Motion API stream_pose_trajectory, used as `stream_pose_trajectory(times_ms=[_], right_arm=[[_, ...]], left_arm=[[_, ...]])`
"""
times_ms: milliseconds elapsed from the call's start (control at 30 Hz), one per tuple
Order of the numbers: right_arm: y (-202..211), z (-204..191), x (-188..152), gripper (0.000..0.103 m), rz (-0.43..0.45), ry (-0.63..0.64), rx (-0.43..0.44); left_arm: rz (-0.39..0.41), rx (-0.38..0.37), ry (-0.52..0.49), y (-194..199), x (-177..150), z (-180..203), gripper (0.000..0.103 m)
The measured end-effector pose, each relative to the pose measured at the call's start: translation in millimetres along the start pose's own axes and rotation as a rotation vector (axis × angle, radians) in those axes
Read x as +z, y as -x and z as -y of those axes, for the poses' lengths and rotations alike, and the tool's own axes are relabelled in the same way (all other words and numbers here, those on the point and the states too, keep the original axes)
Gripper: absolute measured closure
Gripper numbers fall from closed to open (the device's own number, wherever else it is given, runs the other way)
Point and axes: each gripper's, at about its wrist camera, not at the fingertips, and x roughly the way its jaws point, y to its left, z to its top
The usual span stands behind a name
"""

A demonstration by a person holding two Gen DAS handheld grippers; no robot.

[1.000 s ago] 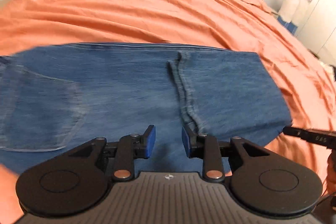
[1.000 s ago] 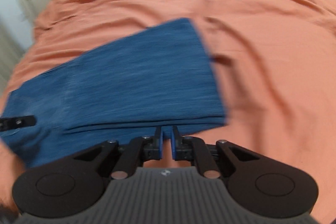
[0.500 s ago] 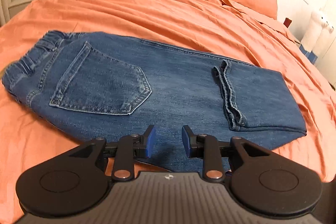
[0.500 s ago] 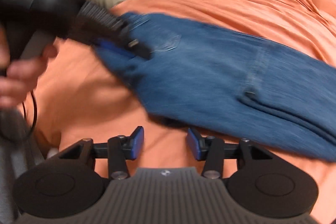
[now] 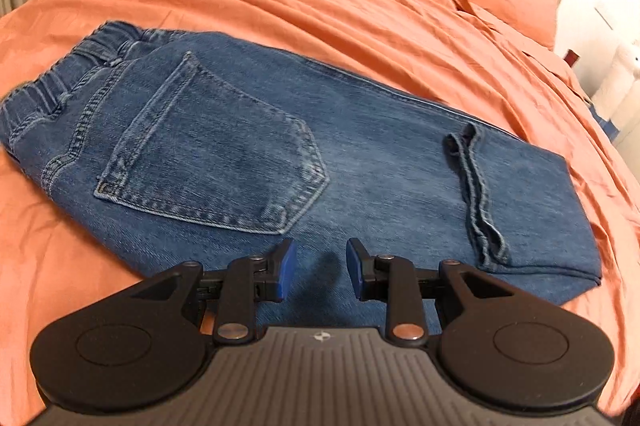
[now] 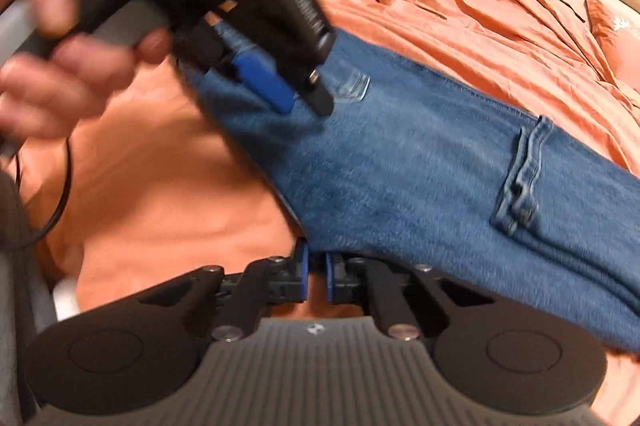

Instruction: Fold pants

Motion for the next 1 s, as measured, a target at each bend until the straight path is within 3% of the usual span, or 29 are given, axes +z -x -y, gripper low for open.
stream_pose_trajectory(times_ms=[267, 333, 467, 567, 633, 867, 1000], right_arm=[[12, -2, -6, 0.103, -0.061, -0.029, 0.033], [25, -6, -4, 0.103, -0.032, 0.002, 0.01], [50, 9, 15, 0.103, 0.086, -0.062, 0.001], [40, 36, 30, 0.103, 0.082, -0.159, -0.045], [22, 57, 34, 0.103, 0.027, -0.23, -0.025], [-19, 100, 27, 0.103, -0.044, -0.306, -0.09], [-16, 118, 25, 0.103, -0.037, -0.382, -0.036]], left_arm=[[0.027, 0.043, 0.059, 6, 1, -16, 0.069], [0.027, 0.029, 0.054, 12, 0, -17, 0.069], [-0.016, 0.016, 0.015, 14, -3, -12, 0.069], [-0.049, 0.058, -0.017, -1, -1, -8, 0.069], [-0.063, 0.076, -0.021, -15, 5, -7, 0.069], [-0.067, 0.042, 0.042, -48, 21, -18, 0.07], [-0.117, -0.007, 0.074, -30, 22, -29, 0.07]])
